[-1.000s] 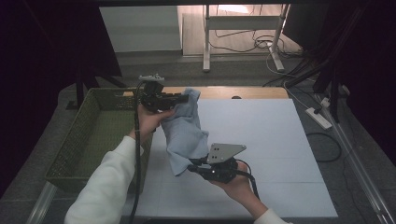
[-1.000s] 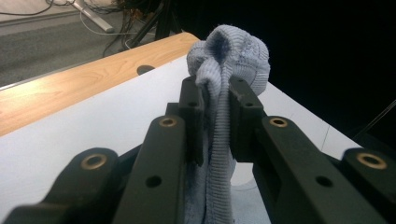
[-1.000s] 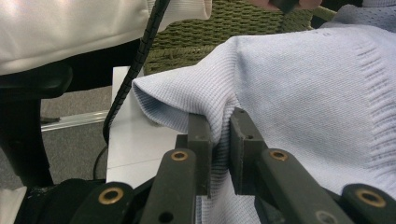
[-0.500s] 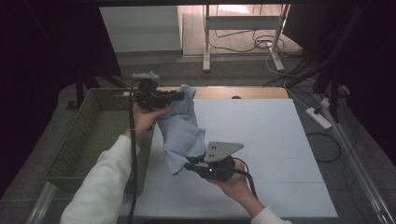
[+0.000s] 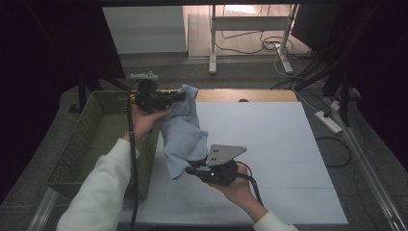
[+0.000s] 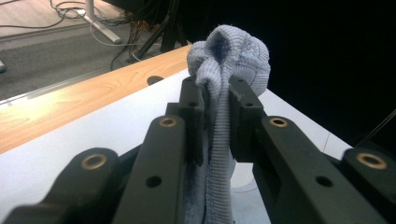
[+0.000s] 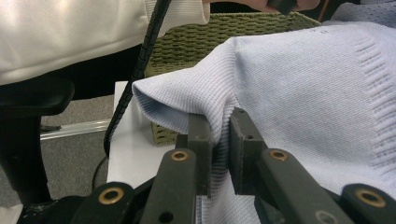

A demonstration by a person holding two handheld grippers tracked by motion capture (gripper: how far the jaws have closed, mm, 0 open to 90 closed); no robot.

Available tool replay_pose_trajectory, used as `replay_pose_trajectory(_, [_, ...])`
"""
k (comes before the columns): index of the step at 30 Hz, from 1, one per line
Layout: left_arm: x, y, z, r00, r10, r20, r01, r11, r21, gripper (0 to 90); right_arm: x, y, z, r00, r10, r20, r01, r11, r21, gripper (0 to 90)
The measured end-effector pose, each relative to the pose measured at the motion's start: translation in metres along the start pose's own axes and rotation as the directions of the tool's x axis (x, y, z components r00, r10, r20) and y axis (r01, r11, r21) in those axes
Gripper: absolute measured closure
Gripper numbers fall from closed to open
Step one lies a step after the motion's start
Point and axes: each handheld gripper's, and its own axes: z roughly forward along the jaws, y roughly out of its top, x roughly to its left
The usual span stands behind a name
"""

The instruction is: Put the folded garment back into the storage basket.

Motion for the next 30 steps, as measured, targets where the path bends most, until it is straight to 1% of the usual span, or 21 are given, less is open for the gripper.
replay_pose_trajectory(11, [0.006, 0.0, -0.011, 0.9999, -0.008, -0.013, 0.008, 0.9999, -0.009, 78.1, 0.0, 0.007, 0.008, 1.0, -0.006, -0.008, 0.006, 1.0, -0.012, 80.6])
replay_pose_trajectory(18, [0.009, 0.001, -0.02, 0.9996, -0.01, -0.027, 0.009, 0.9998, -0.018, 78.1, 0.0, 0.015, 0.014, 0.9995, -0.024, -0.018, 0.024, 1.0, -0.009, 80.6])
replay_pose_trajectory(30, [0.014, 0.0, -0.031, 0.9991, -0.015, -0.04, 0.014, 0.9995, -0.029, 78.1, 0.0, 0.021, 0.024, 0.9993, -0.024, -0.03, 0.023, 1.0, -0.019, 80.6])
